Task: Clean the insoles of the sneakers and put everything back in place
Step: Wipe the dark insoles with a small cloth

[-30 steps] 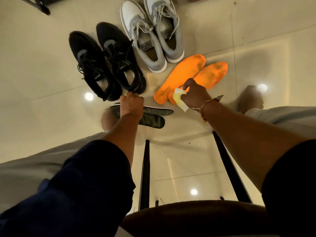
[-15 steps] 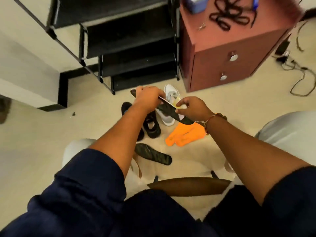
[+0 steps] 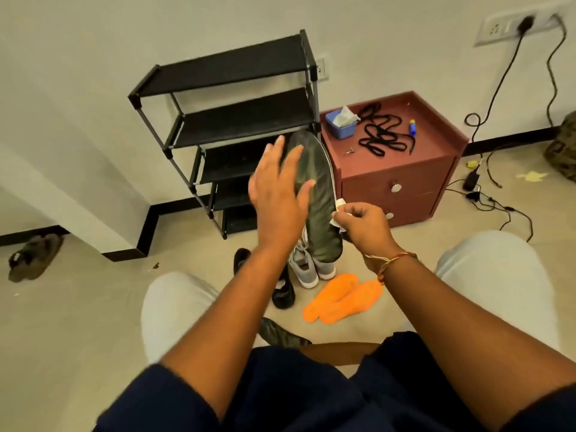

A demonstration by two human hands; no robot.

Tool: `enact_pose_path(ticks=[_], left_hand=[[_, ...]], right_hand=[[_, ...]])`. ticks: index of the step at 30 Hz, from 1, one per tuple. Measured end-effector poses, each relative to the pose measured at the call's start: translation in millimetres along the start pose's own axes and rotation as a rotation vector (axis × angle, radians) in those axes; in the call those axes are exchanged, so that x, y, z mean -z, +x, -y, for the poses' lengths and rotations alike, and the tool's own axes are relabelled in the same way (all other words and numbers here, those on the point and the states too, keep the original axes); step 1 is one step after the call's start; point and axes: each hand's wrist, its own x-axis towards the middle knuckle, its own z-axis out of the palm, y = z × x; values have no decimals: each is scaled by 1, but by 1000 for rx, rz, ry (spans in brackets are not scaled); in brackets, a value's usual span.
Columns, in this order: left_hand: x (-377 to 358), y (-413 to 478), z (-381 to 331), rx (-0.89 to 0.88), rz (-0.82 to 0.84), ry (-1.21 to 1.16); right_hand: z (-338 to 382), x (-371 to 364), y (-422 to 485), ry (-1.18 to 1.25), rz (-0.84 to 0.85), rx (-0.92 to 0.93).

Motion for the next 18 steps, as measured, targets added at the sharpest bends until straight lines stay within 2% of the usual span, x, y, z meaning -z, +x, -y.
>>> enact_pose_path(ticks=[1, 3, 5, 6, 8, 12, 18], left_hand=[[-3, -12, -4, 209, -3, -161], [-14, -34, -3, 610, 177, -535], [-26, -51, 6, 871, 406, -941], [-29, -57, 12, 941, 458, -1070], [-30, -60, 21, 989, 469, -1179], [-29, -53, 35, 1051, 373, -1328], [-29, -45, 47, 1080, 267, -1404]], right_hand=[[4, 0, -2, 124, 7, -41], [7, -2, -8, 276, 53, -109], [1, -4, -9, 344, 101, -144], [-3, -4, -11, 349, 123, -154], [-6, -6, -12, 363, 155, -183], [-6, -7, -4, 437, 162, -245], [-4, -9, 9, 391, 167, -168]])
